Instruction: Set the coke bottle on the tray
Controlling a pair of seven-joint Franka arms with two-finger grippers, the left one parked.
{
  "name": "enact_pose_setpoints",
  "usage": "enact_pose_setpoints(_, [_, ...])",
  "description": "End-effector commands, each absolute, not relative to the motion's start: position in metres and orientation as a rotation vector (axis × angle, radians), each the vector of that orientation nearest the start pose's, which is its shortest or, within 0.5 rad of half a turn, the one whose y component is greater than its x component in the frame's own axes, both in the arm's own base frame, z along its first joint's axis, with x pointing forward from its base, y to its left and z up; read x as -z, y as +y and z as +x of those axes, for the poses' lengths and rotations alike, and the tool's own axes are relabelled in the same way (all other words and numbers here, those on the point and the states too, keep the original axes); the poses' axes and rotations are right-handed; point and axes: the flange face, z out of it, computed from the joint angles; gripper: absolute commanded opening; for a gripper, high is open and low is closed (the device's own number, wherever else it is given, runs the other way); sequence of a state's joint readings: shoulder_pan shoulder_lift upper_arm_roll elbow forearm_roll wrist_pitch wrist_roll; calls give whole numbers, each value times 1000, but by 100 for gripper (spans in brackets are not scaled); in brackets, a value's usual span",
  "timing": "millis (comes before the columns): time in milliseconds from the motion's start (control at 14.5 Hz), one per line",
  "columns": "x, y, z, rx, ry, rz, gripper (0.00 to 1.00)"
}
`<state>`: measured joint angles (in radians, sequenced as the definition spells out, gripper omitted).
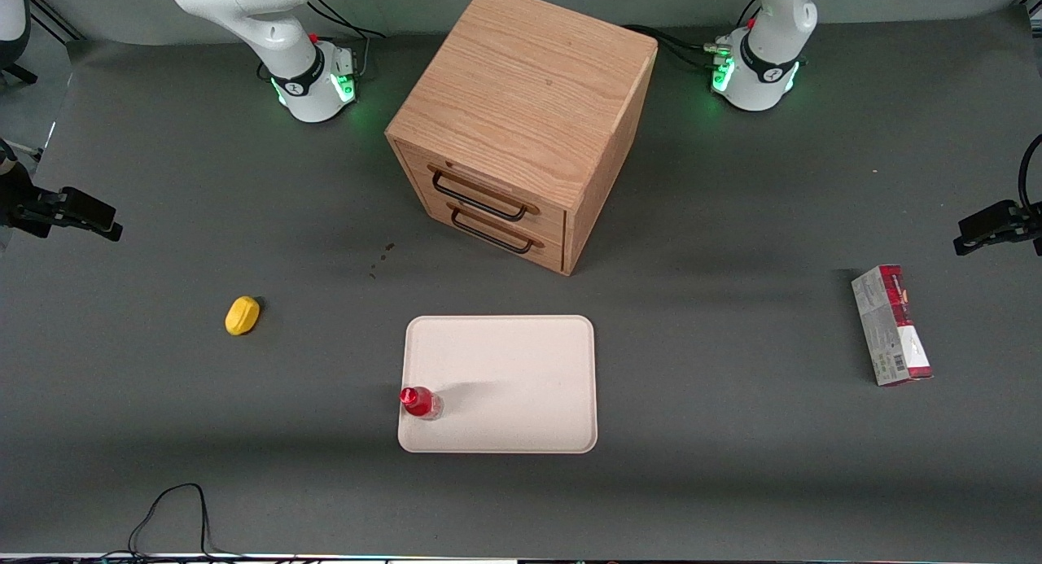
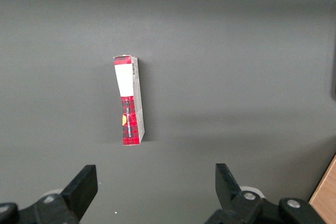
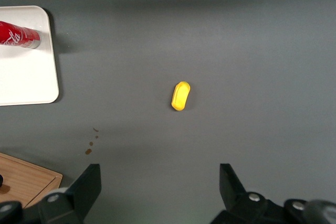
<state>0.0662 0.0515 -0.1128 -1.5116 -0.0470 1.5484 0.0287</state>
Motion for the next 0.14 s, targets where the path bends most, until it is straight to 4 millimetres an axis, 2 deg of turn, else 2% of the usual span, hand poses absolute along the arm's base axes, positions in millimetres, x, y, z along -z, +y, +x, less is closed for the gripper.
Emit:
enact_pose_setpoints(0, [-626,-31,559,-8,103,-3173,100])
enact_pose_setpoints(69, [-627,-31,559,-8,101,-3175,100])
